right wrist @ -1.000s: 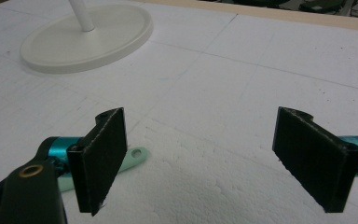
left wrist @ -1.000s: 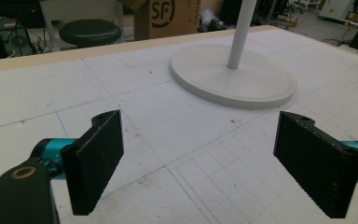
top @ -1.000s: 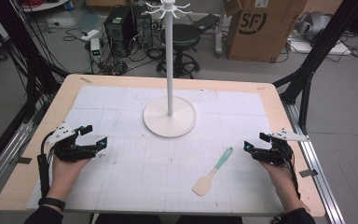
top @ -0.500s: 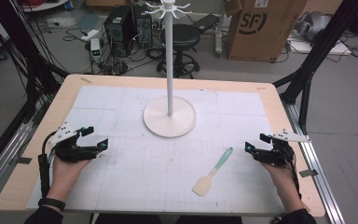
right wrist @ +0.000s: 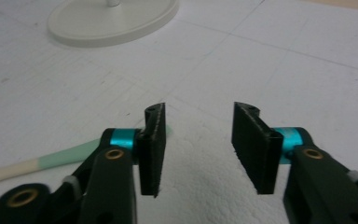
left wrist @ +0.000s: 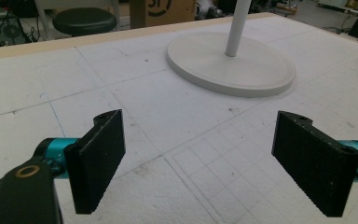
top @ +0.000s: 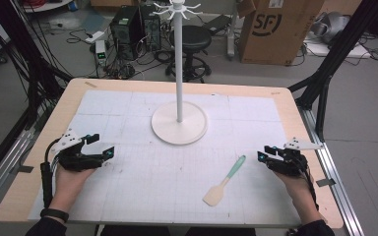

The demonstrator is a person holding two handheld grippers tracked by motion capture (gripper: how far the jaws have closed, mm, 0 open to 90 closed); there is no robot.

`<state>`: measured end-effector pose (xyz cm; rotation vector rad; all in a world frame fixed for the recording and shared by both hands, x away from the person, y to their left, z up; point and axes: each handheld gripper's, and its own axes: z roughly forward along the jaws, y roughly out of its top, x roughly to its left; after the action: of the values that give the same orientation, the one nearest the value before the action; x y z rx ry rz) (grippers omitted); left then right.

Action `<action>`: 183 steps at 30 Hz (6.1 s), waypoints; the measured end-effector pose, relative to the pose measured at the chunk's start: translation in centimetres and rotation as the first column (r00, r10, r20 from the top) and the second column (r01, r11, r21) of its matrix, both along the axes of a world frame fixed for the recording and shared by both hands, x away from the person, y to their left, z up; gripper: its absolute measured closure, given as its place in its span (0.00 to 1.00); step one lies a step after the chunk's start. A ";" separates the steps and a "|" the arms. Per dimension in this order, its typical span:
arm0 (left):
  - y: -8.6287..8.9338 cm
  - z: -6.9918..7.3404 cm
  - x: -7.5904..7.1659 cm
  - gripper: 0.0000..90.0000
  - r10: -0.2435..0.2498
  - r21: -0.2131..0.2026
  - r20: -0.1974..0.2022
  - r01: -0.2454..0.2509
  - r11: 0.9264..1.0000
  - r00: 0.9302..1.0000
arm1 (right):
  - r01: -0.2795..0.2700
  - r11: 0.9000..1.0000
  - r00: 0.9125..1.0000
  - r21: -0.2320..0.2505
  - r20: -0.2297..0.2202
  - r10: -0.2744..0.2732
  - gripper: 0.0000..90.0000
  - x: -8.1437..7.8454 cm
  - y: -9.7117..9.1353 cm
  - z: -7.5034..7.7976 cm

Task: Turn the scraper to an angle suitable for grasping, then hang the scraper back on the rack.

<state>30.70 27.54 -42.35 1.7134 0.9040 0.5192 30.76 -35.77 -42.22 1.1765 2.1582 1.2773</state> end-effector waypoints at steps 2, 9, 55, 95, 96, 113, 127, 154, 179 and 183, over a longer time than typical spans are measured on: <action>0.0 0.0 0.0 0.20 -0.002 0.000 0.000 0.002 1.000 1.000 | -0.014 1.000 1.000 -0.018 -0.005 0.014 0.72 0.0 0.2 -0.1; -0.2 -0.1 0.0 0.20 -0.009 0.008 -0.003 0.009 1.000 1.000 | -0.071 0.997 0.996 -0.026 -0.058 0.070 0.91 0.2 0.8 -0.6; -0.3 -0.2 0.0 0.22 -0.035 -0.001 -0.012 0.035 0.999 0.999 | -0.288 0.938 0.953 -0.194 -0.156 0.260 0.99 5.9 15.6 -1.8; 0.6 -0.4 -0.6 0.21 -0.018 0.027 -0.008 0.018 0.999 1.000 | -0.210 0.977 0.978 0.035 0.005 0.210 0.64 1.9 8.4 2.0; 0.6 -0.4 -0.7 0.21 -0.017 0.031 -0.008 0.017 0.999 1.000 | -0.193 0.981 0.981 0.036 0.000 0.193 0.59 1.7 7.8 1.7; 0.9 -0.5 -0.7 0.21 -0.012 0.027 -0.006 0.012 1.000 1.000 | -0.111 0.991 0.994 0.077 0.022 0.110 0.32 1.4 5.8 1.2; 0.5 -0.6 -0.5 0.21 -0.014 0.016 -0.009 0.014 1.000 1.000 | -0.165 0.983 0.986 0.076 -0.005 0.166 0.23 0.6 8.2 1.0; 0.5 -0.7 -0.5 0.21 -0.024 0.030 -0.013 0.024 0.999 1.000 | -0.271 0.958 0.961 -0.097 -0.092 0.262 0.40 -4.2 18.3 -1.2; 0.2 -0.8 -0.5 0.21 -0.028 0.037 -0.013 0.028 0.999 1.000 | -0.268 0.944 0.960 -0.191 -0.137 0.244 0.87 -5.8 20.6 -2.1; 0.2 -0.7 -0.5 0.21 -0.029 0.040 -0.013 0.029 0.999 0.999 | -0.259 0.952 0.959 -0.164 -0.163 0.233 0.87 -5.6 20.5 -2.0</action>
<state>30.20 27.76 -43.10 1.7653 0.8820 0.5106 25.19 -15.28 -44.26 0.9727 2.5331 1.0855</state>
